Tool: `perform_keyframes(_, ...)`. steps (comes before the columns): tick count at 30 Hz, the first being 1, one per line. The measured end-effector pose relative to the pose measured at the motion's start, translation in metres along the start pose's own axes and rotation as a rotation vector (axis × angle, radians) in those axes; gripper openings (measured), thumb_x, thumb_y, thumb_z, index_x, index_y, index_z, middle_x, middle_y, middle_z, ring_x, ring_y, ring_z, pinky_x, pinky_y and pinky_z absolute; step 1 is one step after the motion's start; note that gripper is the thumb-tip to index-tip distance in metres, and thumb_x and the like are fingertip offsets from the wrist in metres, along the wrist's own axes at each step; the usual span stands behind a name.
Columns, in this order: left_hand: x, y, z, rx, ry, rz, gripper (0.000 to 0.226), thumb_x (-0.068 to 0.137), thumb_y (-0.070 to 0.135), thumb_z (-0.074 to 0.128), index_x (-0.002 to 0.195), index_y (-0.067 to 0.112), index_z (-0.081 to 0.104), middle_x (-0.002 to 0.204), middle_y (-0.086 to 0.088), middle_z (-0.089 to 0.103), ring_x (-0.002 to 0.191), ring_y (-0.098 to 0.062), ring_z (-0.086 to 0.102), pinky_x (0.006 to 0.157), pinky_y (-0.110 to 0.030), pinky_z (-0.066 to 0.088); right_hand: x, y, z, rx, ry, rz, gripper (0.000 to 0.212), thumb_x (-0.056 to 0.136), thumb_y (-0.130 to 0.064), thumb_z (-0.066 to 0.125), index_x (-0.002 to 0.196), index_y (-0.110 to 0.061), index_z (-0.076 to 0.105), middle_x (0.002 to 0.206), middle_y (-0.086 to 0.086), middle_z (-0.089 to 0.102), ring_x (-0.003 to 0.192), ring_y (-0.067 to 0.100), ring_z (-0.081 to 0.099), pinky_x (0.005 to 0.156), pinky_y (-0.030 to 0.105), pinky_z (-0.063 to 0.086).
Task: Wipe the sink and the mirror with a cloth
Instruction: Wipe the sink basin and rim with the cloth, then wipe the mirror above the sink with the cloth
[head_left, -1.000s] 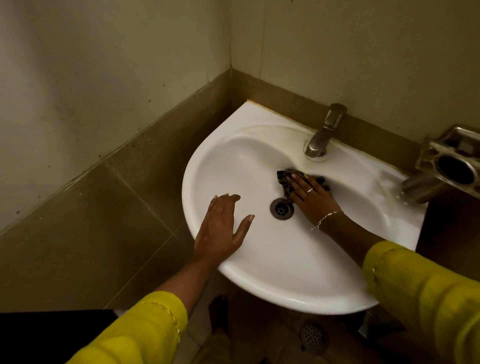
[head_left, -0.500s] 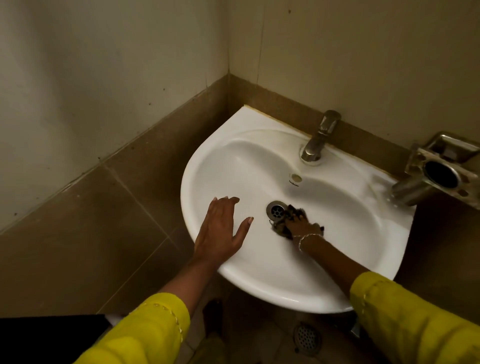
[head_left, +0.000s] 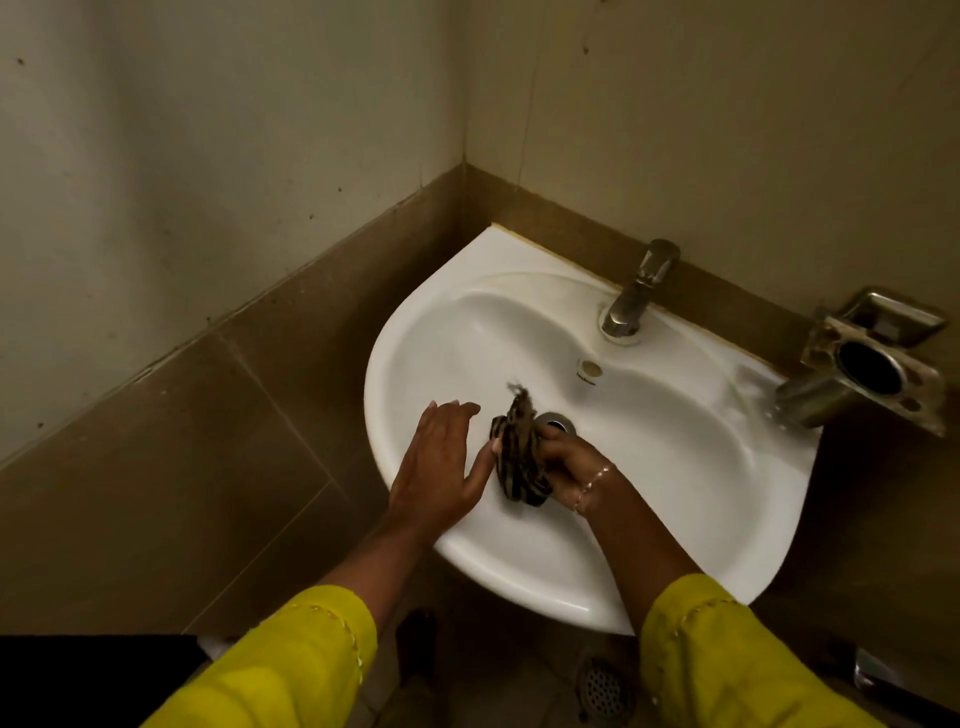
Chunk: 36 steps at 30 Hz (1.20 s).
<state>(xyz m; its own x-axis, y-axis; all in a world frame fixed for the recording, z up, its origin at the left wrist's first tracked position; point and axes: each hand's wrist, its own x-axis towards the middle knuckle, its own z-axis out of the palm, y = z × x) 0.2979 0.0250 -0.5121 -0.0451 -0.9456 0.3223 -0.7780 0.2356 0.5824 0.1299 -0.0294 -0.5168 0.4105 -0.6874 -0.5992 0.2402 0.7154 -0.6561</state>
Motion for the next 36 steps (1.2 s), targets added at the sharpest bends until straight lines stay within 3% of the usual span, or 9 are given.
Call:
perform_keyframes(2,0.000,-0.001,0.000,-0.006,0.001,0.001,0.044,0.089,0.034,0.041,0.115,0.001,0.053,0.109,-0.016,0.061,0.108,-0.031,0.055,0.107,-0.036,0.026,-0.002,0.002,-0.004,0.203,-0.061,-0.030,0.025,0.076,-0.013,0.065,0.100,-0.011,0.068,0.105,0.010,0.067,0.101,0.023,0.062,0.098,0.034,0.043)
perform_keyframes(4,-0.001,-0.001,0.001,-0.011,0.021,0.003,0.043,0.089,0.033,0.040,0.114,0.000,0.054,0.110,-0.016,0.062,0.110,-0.031,0.054,0.106,-0.035,0.029,-0.003,0.004,-0.004,0.271,-0.056,-0.016,0.066,0.062,-0.031,0.081,0.120,-0.010,0.058,0.127,0.014,0.056,0.121,0.028,0.052,0.110,0.040,0.033)
perform_keyframes(6,-0.001,0.000,0.001,-0.033,0.035,-0.008,0.043,0.089,0.033,0.039,0.114,0.001,0.054,0.111,-0.016,0.062,0.112,-0.030,0.053,0.103,-0.032,0.032,-0.007,0.005,-0.002,0.264,-0.010,0.011,0.080,0.053,-0.028,0.087,0.123,-0.006,0.056,0.124,0.015,0.060,0.117,0.028,0.057,0.102,0.040,0.043)
perform_keyframes(10,-0.001,0.001,-0.001,-0.058,0.049,-0.002,0.044,0.088,0.033,0.039,0.114,0.001,0.055,0.112,-0.017,0.061,0.116,-0.024,0.047,0.099,-0.021,0.027,-0.021,0.004,0.000,0.185,0.158,0.060,0.036,0.077,-0.014,0.067,0.111,-0.002,0.060,0.095,0.015,0.070,0.085,0.027,0.068,0.072,0.036,0.056)
perform_keyframes(14,-0.002,0.002,-0.003,-0.065,0.034,0.003,0.056,0.093,0.049,0.030,0.116,0.004,0.054,0.114,-0.015,0.061,0.116,-0.026,0.049,0.099,-0.019,0.027,-0.040,-0.008,0.004,0.069,0.217,-0.055,0.019,0.091,-0.010,0.051,0.107,-0.004,0.059,0.100,0.014,0.064,0.089,0.026,0.062,0.074,0.033,0.053)
perform_keyframes(21,0.001,0.009,-0.006,-0.099,0.017,-0.009,0.069,0.089,0.064,0.022,0.114,0.008,0.054,0.113,-0.011,0.061,0.114,-0.015,0.044,0.093,-0.019,0.031,-0.083,-0.050,0.020,-0.581,0.300,-0.249,0.024,0.092,-0.004,0.050,0.114,-0.001,0.059,0.104,0.013,0.063,0.100,0.026,0.058,0.091,0.035,0.046)
perform_keyframes(28,0.037,0.065,-0.031,-0.496,-0.031,-0.142,0.060,0.081,0.058,0.047,0.127,0.018,0.044,0.123,0.005,0.052,0.116,-0.009,0.047,0.089,-0.014,0.034,-0.134,-0.093,0.046,-0.784,0.273,-0.391,0.015,0.092,-0.006,0.048,0.090,-0.012,0.062,0.092,0.008,0.065,0.092,0.024,0.060,0.085,0.034,0.048)
perform_keyframes(31,0.059,0.089,-0.054,-0.613,-0.150,-0.093,0.057,0.082,0.052,0.051,0.131,0.026,0.039,0.118,0.008,0.054,0.111,-0.005,0.050,0.084,-0.012,0.040,-0.159,-0.113,0.056,-0.779,0.238,-0.428,0.018,0.092,-0.005,0.049,0.086,-0.016,0.061,0.085,0.002,0.064,0.090,0.022,0.059,0.079,0.028,0.049)
perform_keyframes(36,0.084,0.122,-0.094,-0.806,-0.264,-0.023,0.055,0.073,0.042,0.061,0.123,0.020,0.049,0.116,0.002,0.060,0.107,-0.011,0.058,0.084,-0.027,0.053,-0.194,-0.133,0.060,-0.453,0.214,-0.418,0.012,0.091,-0.011,0.053,0.098,-0.014,0.062,0.106,0.011,0.065,0.098,0.026,0.060,0.085,0.039,0.050)
